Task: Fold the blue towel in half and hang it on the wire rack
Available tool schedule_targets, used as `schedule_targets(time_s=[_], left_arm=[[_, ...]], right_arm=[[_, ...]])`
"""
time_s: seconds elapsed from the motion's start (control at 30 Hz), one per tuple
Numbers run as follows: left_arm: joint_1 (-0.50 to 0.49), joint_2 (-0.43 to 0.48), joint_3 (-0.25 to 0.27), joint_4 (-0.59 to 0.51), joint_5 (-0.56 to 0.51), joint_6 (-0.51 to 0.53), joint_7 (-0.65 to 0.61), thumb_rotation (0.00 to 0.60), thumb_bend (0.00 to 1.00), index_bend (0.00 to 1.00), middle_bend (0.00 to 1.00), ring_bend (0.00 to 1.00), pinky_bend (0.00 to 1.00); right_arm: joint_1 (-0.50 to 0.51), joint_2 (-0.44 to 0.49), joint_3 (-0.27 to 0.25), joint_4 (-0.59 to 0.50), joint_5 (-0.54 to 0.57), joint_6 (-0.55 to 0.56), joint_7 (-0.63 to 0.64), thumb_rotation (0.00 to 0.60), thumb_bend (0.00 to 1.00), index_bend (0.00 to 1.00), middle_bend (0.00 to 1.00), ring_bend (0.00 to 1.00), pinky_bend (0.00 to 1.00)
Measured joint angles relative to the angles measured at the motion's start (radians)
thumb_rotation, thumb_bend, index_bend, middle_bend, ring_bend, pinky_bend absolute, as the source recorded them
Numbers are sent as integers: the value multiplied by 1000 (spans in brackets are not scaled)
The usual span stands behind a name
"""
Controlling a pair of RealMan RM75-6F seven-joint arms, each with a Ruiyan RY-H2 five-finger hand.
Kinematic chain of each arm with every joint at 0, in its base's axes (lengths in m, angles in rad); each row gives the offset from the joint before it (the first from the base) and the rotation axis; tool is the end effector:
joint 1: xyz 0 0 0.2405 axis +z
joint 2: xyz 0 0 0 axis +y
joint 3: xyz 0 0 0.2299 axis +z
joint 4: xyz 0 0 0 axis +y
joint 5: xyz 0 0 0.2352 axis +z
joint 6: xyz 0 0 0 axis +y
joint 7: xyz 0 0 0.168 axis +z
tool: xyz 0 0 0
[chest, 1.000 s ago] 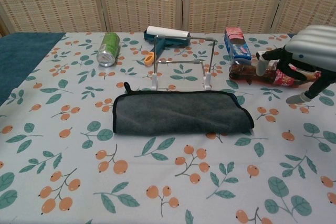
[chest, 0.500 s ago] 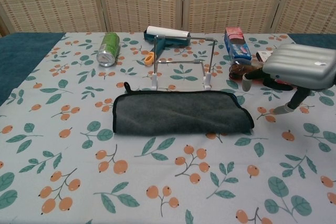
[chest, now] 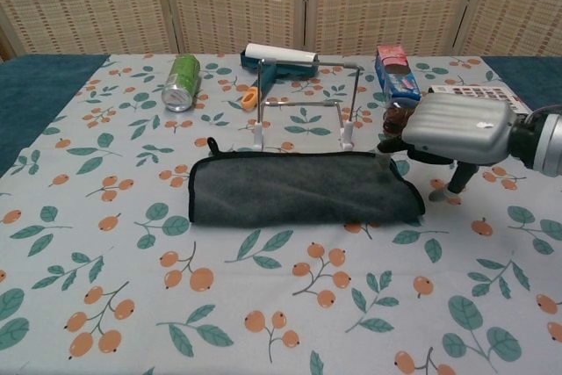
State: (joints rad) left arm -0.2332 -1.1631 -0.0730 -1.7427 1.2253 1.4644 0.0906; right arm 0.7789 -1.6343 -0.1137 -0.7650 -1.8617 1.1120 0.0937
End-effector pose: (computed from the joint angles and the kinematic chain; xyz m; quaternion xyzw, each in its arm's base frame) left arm -0.2711 0.2449 0.1100 -0.5349 -0.4412 -0.4018 0.5981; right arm -0.2078 -0.3674 -0.0462 0.8902 -0.0682 0.2990 0.3369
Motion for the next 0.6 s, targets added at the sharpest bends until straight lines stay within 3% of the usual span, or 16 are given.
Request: schedule_targets(time_s=[0.23, 0.6], left_arm=[[16, -1, -10, 3, 15, 1, -2, 600, 0, 0, 0, 0, 2], [40, -6, -23, 12, 39, 13, -20, 600, 0, 0, 0, 0, 2]], right_arm=[[16, -16, -4, 6, 9, -15, -10, 600, 100, 360, 861, 842, 1000], [36, -23, -13, -4, 23, -43, -25, 600, 265, 414, 861, 842, 1000]])
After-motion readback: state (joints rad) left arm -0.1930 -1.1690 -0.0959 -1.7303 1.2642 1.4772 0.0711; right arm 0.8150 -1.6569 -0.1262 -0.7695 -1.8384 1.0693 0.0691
